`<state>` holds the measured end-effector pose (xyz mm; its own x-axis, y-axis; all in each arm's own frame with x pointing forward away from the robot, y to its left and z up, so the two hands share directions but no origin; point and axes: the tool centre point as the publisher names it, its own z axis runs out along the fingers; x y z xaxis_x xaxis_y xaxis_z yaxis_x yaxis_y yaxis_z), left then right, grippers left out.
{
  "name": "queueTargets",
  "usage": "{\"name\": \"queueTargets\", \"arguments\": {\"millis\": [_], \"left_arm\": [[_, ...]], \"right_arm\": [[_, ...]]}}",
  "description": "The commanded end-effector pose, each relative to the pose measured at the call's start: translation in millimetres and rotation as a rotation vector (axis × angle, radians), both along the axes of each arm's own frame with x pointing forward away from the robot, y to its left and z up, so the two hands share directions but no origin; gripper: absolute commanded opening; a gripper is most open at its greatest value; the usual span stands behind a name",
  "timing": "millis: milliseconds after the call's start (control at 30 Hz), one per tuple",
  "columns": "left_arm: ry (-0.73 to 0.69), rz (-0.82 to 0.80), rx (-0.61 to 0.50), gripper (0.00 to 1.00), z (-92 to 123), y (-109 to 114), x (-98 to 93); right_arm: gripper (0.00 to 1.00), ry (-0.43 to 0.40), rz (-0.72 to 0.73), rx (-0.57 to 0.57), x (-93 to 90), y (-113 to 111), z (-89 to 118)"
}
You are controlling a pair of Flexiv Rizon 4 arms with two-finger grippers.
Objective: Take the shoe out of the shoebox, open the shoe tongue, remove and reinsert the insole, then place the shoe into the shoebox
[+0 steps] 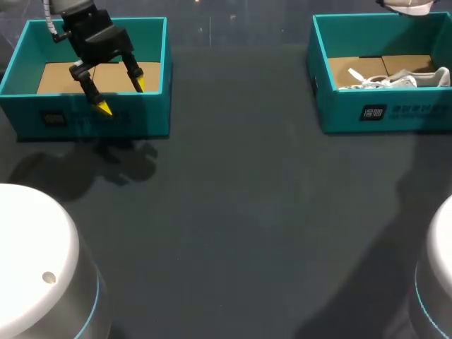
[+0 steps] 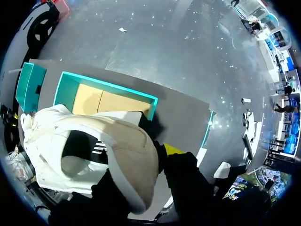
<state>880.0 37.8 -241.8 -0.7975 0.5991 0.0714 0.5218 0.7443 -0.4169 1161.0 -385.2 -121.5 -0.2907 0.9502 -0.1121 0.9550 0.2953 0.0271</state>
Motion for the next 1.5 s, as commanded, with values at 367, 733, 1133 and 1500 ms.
{"name": "queueTargets", "arguments": {"millis": [367,733,1133,1500], "left_arm": [[-0.001,-0.001,0.002,1.0,0.0,0.6,0.1],[-0.001,-0.001,0.002,1.0,0.0,0.6,0.1],[-0.001,-0.001,0.002,1.0,0.0,0.6,0.1],[-0.001,-0.001,0.002,1.0,0.0,0.6,0.1]], "right_arm": [[0.0,-0.171,-0.174,-0.001,-16.7,7.5,-37.2],[0.0,-0.181,-0.187,-0.004,-17.3,6.2,-43.5],[0.0,-0.217,-0.205,-0.034,-18.8,11.7,-56.1],[0.0,-0.227,-0.287,-0.076,-20.9,16.8,-88.4]]}}
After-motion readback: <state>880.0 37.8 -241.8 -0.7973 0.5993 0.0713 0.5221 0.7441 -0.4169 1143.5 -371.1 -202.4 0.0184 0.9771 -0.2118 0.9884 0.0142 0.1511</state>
